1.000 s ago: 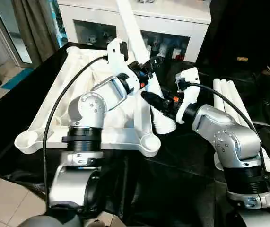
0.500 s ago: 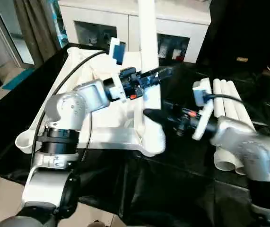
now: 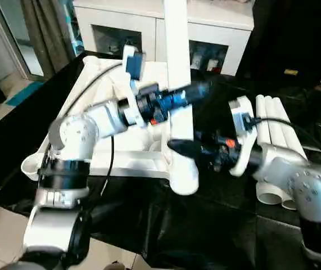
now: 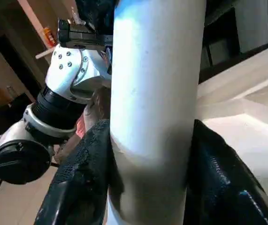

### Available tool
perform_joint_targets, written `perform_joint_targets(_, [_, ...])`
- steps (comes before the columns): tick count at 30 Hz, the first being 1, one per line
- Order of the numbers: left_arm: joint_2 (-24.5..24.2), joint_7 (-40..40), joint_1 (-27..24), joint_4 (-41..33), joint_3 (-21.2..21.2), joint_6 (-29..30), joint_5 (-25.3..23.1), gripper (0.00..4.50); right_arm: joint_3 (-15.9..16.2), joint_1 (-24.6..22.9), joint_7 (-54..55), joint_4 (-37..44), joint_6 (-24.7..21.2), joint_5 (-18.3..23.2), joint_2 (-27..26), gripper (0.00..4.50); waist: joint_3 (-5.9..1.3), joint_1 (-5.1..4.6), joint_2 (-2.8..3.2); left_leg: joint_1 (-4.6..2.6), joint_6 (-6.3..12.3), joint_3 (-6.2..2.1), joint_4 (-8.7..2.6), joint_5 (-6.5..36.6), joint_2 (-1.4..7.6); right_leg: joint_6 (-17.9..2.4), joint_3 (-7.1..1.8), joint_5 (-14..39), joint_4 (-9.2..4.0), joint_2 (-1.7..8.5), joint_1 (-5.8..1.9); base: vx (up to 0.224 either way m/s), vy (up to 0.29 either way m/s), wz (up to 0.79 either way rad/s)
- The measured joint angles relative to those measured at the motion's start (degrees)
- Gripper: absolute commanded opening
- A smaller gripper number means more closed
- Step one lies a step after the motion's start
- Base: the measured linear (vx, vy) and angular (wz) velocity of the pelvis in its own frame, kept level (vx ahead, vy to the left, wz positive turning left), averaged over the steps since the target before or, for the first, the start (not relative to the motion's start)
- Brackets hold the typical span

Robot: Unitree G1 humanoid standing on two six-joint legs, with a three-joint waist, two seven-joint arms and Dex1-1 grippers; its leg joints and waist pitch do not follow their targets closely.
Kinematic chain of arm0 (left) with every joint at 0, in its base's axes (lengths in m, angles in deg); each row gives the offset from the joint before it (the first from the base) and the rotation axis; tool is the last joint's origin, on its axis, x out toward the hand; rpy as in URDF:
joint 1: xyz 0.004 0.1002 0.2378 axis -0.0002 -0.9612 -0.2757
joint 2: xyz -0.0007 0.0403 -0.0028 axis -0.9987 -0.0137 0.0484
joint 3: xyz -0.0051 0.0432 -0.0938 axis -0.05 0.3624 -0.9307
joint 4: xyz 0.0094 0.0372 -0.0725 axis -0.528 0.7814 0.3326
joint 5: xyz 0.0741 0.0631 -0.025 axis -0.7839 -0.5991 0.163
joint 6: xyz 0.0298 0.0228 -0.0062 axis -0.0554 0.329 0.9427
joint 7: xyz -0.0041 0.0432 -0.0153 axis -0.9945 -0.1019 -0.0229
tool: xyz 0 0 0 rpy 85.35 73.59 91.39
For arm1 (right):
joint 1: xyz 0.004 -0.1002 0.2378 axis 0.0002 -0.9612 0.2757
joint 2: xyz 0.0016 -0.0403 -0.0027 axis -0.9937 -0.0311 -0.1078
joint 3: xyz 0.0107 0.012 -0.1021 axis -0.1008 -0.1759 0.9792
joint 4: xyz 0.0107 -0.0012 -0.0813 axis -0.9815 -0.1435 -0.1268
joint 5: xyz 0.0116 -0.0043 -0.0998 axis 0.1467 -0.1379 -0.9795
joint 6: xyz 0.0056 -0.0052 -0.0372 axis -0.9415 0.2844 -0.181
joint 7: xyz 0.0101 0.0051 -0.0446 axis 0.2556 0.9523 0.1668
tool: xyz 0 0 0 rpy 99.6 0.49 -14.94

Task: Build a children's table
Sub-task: Pick table leg

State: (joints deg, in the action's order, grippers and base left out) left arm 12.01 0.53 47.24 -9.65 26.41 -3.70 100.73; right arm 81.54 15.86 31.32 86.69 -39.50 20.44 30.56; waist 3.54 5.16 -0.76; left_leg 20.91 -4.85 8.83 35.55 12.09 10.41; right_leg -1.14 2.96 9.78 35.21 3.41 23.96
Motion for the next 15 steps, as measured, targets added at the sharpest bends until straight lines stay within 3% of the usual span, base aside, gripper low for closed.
perform_joint_targets(4, [0.2,-0.6,0.0,0.0,0.4,-1.0,-0.2,1.86,-0.1,0.1,0.3,-0.2,0.0,0.1,0.0,1.87,0.17,-0.09,-0.67,-0.02,-0.02,0.03,0.00,-0.1,0.06,0.0,0.04,0.0,0.04,-0.01,-0.01,0.000,0.000,0.00])
perform_joint_targets(8, [0.8,-3.1,0.2,0.3,0.2,-3.5,-2.2,1.86,0.1,1.9,1.1,-3.1,0.9,-0.4,-0.2,1.86,0.16,-0.08,-0.75,0.03,-0.05,0.04,0.00,-0.1,0.07,0.0,0.02,0.0,0.01,0.01,-0.03,0.000,0.000,0.00])
perform_joint_targets(10, [1.5,-5.0,0.6,0.4,-0.2,-4.8,-2.7,2.42,0.2,3.2,1.3,-4.4,1.4,-0.9,-0.3,1.86,0.16,-0.04,-0.75,0.10,-0.12,0.06,0.00,-0.1,0.12,0.1,0.03,0.0,0.01,0.01,-0.02,0.000,0.000,0.00])
perform_joint_targets(15, [4.0,-15.4,2.5,1.1,-2.4,-5.4,-4.7,2.65,0.2,4.2,6.1,-6.2,2.8,-4.3,-2.0,1.86,0.14,0.05,-0.66,0.14,-0.20,0.04,0.00,-0.2,0.24,0.1,0.12,0.0,0.00,0.00,-0.03,0.000,0.000,0.00])
